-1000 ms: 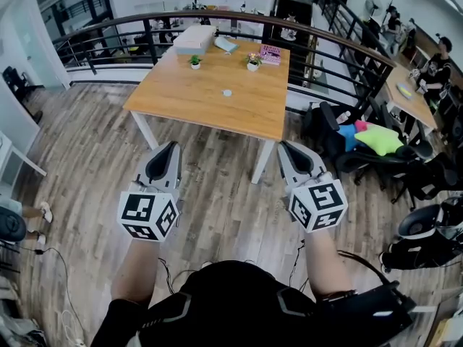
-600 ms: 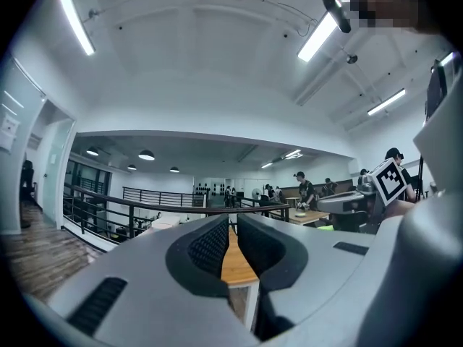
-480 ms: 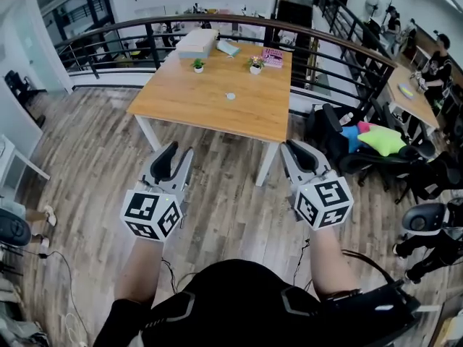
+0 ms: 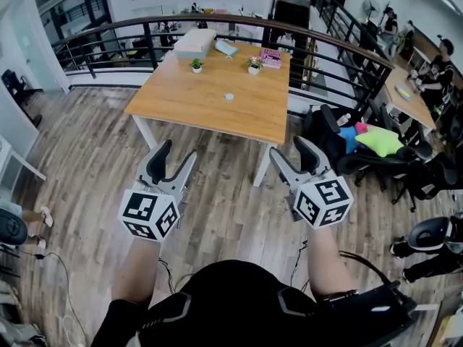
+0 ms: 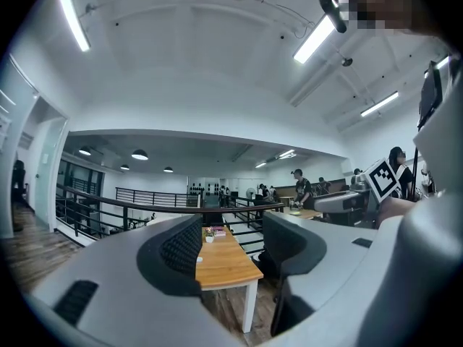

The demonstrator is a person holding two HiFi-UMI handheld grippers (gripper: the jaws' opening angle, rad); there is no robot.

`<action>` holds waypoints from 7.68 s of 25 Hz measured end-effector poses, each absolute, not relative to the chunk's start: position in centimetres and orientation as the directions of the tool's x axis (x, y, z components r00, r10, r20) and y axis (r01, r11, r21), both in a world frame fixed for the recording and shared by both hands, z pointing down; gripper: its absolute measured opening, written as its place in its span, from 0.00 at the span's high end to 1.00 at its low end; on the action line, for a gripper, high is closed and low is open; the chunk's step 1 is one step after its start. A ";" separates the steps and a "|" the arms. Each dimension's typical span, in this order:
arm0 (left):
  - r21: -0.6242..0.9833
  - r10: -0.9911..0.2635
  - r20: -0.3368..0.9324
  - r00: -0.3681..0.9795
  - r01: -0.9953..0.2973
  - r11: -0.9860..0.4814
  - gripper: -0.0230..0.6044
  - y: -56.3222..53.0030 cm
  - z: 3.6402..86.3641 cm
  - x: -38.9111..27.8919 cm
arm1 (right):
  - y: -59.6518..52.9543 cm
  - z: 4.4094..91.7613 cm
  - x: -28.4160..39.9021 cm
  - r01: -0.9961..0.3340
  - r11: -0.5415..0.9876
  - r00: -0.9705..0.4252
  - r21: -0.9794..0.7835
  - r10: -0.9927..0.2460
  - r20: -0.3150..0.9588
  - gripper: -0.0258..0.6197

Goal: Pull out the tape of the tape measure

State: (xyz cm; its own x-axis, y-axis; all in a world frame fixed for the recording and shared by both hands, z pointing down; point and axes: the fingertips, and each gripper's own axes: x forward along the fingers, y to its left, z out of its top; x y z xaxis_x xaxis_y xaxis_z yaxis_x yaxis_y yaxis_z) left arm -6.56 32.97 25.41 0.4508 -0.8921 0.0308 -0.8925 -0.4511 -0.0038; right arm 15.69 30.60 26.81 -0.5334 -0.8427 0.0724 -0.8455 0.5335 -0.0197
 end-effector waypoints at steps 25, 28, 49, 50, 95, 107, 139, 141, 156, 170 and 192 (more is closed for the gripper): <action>0.002 -0.853 0.029 0.521 -0.854 -0.521 0.52 30.9 27.4 -12.1 | 29.4 28.0 10.6 -0.856 0.514 -0.517 -0.049 -0.852 0.089 0.42; -0.001 -0.863 0.035 0.504 -0.863 -0.504 0.52 29.4 27.7 -12.0 | 27.7 28.3 10.8 -0.847 0.529 -0.532 -0.055 -0.843 0.079 0.42; -0.041 -0.919 0.096 0.383 -0.921 -0.389 0.52 10.5 27.9 -5.7 | 6.1 29.3 16.3 -0.765 0.643 -0.644 -0.048 -0.762 0.070 0.42; -0.039 -0.921 0.098 0.378 -0.923 -0.383 0.52 9.8 28.0 -5.4 | 5.3 29.5 16.7 -0.762 0.645 -0.647 -0.051 -0.759 0.069 0.42; 0.048 -0.774 0.061 0.630 -0.777 -0.628 0.64 -21.1 31.1 -16.4 | -19.7 34.6 6.3 -0.875 0.482 -0.479 -0.050 -0.846 0.235 0.42; 0.120 -0.721 0.119 0.683 -0.730 -0.672 0.56 -26.2 35.5 -18.2 | -24.1 38.4 4.0 -0.902 0.428 -0.426 -0.061 -0.853 0.302 0.43; 0.203 -0.787 0.447 0.426 -0.905 -0.374 0.53 -26.2 53.7 -15.7 | -32.9 67.0 1.1 -0.596 0.796 -0.615 -0.104 -0.369 0.697 0.50; 0.204 -0.780 0.469 0.414 -0.910 -0.360 0.53 -25.8 54.6 -15.8 | -32.8 68.4 0.8 -0.576 0.811 -0.614 -0.104 -0.345 0.710 0.50; 0.202 -0.769 0.539 0.344 -0.939 -0.279 0.53 -23.2 56.9 -17.9 | -32.7 73.5 0.5 -0.557 0.827 -0.561 -0.075 -0.308 0.769 0.51; 0.210 -0.729 0.555 0.400 -0.916 -0.342 0.53 -23.1 56.7 -18.2 | -33.3 72.7 0.9 -0.623 0.771 -0.538 -0.129 -0.303 0.787 0.62; 0.108 -0.553 0.316 0.771 -0.608 -0.786 0.63 -26.3 46.0 -12.0 | -28.1 48.8 -0.7 -0.613 0.784 -0.650 -0.104 -0.425 0.630 0.62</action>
